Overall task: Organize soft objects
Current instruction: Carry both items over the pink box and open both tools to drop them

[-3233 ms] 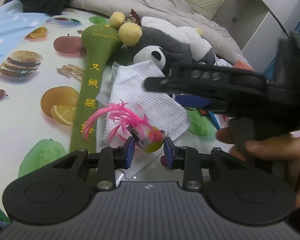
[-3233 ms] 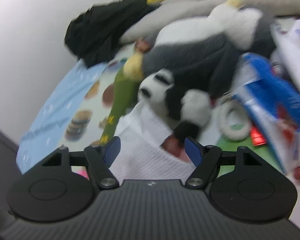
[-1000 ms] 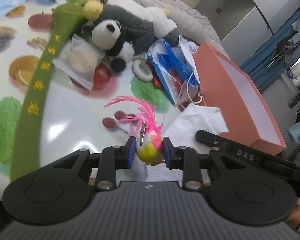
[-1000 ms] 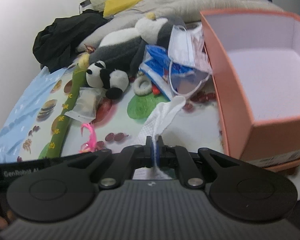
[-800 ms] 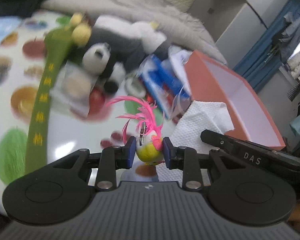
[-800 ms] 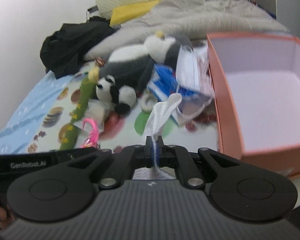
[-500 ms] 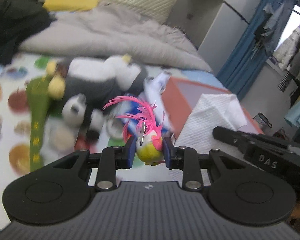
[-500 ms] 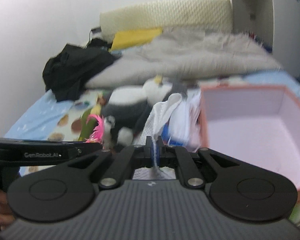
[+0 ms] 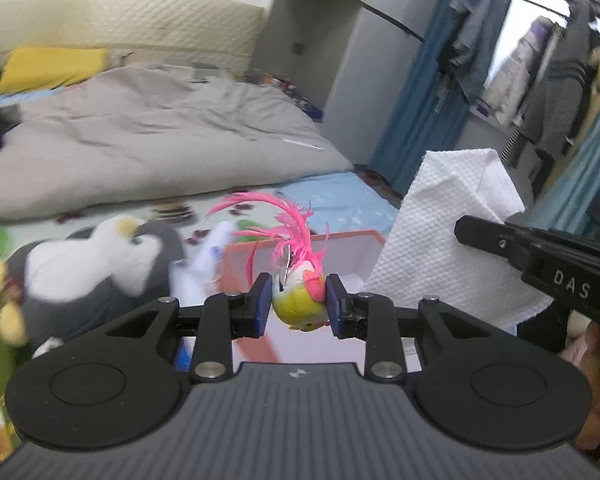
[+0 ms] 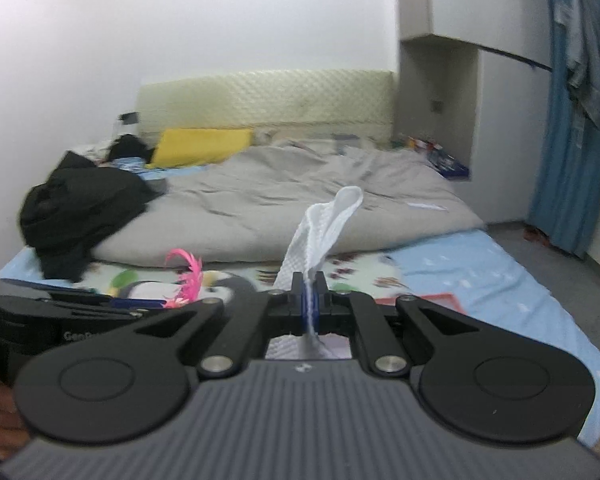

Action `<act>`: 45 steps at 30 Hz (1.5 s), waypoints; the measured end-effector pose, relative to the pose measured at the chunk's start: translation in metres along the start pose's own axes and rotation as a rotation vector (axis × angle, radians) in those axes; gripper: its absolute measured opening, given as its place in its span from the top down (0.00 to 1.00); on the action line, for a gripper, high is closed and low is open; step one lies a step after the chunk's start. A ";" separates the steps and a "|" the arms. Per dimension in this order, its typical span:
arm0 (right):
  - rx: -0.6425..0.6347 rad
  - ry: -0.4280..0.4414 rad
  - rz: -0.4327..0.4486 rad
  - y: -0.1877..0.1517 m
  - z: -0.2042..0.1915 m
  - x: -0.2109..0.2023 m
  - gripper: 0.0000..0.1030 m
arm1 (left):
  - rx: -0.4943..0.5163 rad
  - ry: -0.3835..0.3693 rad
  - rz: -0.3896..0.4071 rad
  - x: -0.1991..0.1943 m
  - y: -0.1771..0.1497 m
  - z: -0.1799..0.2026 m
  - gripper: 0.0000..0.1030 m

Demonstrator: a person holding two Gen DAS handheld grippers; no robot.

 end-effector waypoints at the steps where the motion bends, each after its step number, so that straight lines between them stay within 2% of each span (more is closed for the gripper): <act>1: 0.009 -0.014 -0.019 -0.001 0.012 0.004 0.94 | 0.014 -0.010 -0.013 0.009 0.002 0.009 0.67; 6: 0.034 -0.080 -0.115 -0.021 0.056 0.027 0.94 | 0.040 -0.034 -0.108 0.066 -0.002 0.042 0.67; 11: 0.078 -0.107 -0.227 -0.058 0.091 0.054 0.94 | 0.079 -0.025 -0.225 0.121 -0.030 0.067 0.67; 15: 0.123 -0.108 -0.317 -0.095 0.110 0.075 0.94 | 0.062 -0.022 -0.321 0.157 -0.057 0.072 0.67; 20: 0.163 -0.115 -0.388 -0.135 0.124 0.087 0.93 | 0.061 -0.006 -0.385 0.181 -0.081 0.070 0.67; 25: 0.185 -0.106 -0.410 -0.152 0.129 0.090 0.90 | 0.072 0.009 -0.404 0.192 -0.084 0.065 0.65; 26: 0.186 -0.102 -0.414 -0.151 0.129 0.091 0.88 | 0.072 0.011 -0.409 0.193 -0.084 0.065 0.61; 27: 0.187 -0.101 -0.417 -0.151 0.130 0.092 0.77 | 0.070 0.010 -0.404 0.191 -0.084 0.065 0.57; 28: 0.188 -0.098 -0.413 -0.150 0.129 0.091 0.61 | 0.068 0.008 -0.396 0.189 -0.083 0.064 0.55; 29: 0.188 -0.097 -0.402 -0.148 0.128 0.088 0.57 | 0.066 0.004 -0.389 0.185 -0.081 0.064 0.55; 32: 0.183 -0.092 -0.369 -0.139 0.126 0.084 0.56 | 0.055 -0.012 -0.362 0.171 -0.075 0.066 0.54; 36: 0.181 -0.079 -0.304 -0.122 0.118 0.070 0.56 | 0.094 -0.005 -0.287 0.141 -0.064 0.069 0.54; 45: 0.133 -0.037 -0.143 -0.085 0.079 0.026 0.56 | 0.129 0.005 -0.135 0.069 -0.048 0.061 0.54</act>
Point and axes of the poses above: each gripper's, at about its wrist camera, not at the fingertips, and x roughly the way its jaws point, z to its right, y to its top, the point moved 8 cm from there along x, roughly the way its jaws point, and after that the axes turned 4 degrees about -x, right-handed, at the moved point
